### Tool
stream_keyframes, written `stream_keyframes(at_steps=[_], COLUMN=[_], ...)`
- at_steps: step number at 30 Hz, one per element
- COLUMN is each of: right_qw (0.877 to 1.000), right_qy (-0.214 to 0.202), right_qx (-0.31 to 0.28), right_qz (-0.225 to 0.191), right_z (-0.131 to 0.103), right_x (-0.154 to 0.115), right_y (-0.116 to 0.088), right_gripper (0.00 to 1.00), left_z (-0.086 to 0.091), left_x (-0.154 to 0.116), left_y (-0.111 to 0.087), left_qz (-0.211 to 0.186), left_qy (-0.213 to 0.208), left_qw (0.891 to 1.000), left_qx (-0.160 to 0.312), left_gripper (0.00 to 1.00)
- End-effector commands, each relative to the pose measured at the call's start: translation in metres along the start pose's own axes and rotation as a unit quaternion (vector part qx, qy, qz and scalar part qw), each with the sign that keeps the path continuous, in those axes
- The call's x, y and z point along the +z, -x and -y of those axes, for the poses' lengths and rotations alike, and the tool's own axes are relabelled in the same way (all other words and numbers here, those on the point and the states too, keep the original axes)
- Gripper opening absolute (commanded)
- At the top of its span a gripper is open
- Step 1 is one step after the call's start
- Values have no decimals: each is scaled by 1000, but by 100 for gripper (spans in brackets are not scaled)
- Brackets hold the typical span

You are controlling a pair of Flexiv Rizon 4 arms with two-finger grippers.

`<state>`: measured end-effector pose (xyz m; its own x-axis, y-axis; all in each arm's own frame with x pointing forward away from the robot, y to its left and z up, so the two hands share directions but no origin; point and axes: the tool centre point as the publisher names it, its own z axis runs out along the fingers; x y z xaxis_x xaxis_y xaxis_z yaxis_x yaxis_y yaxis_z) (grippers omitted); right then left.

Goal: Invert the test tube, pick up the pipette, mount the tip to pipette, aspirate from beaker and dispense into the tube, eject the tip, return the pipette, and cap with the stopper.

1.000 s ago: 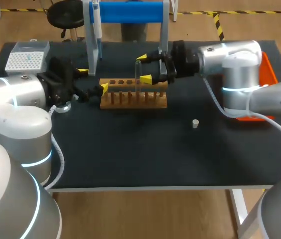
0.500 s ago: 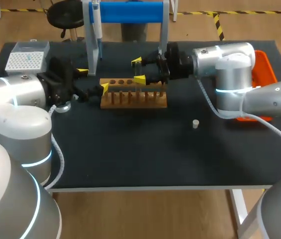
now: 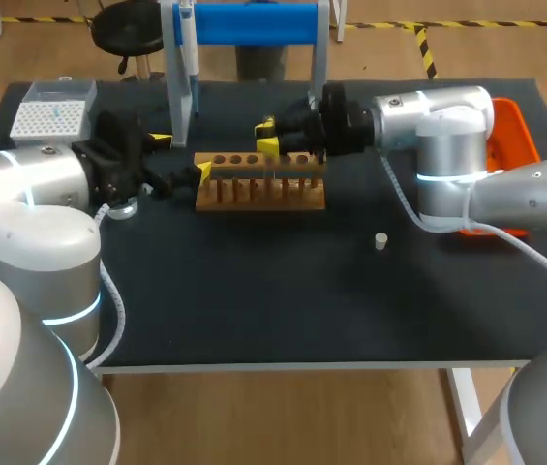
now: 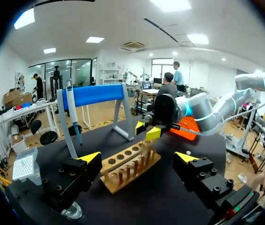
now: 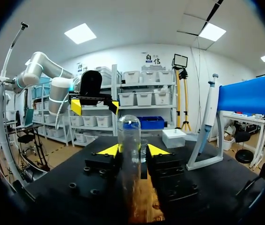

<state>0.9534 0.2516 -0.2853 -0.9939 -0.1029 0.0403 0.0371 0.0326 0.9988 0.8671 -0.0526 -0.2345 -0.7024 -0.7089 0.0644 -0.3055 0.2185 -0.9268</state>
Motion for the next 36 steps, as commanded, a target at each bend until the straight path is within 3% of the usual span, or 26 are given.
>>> stream_keyframes(at_steps=[1, 36], right_qw=[1000, 1000], right_qy=[1, 2], right_qx=[0, 5], right_qz=[3, 10], right_z=[0, -17], right_x=[0, -2], right_y=[-1, 1], right_gripper=[0, 0], left_z=[-1, -1], left_x=[0, 0], left_y=[0, 0], left_qz=[-1, -1], left_qy=[-3, -3], left_qw=[1000, 1000], left_qx=[0, 0], left_gripper=[100, 100])
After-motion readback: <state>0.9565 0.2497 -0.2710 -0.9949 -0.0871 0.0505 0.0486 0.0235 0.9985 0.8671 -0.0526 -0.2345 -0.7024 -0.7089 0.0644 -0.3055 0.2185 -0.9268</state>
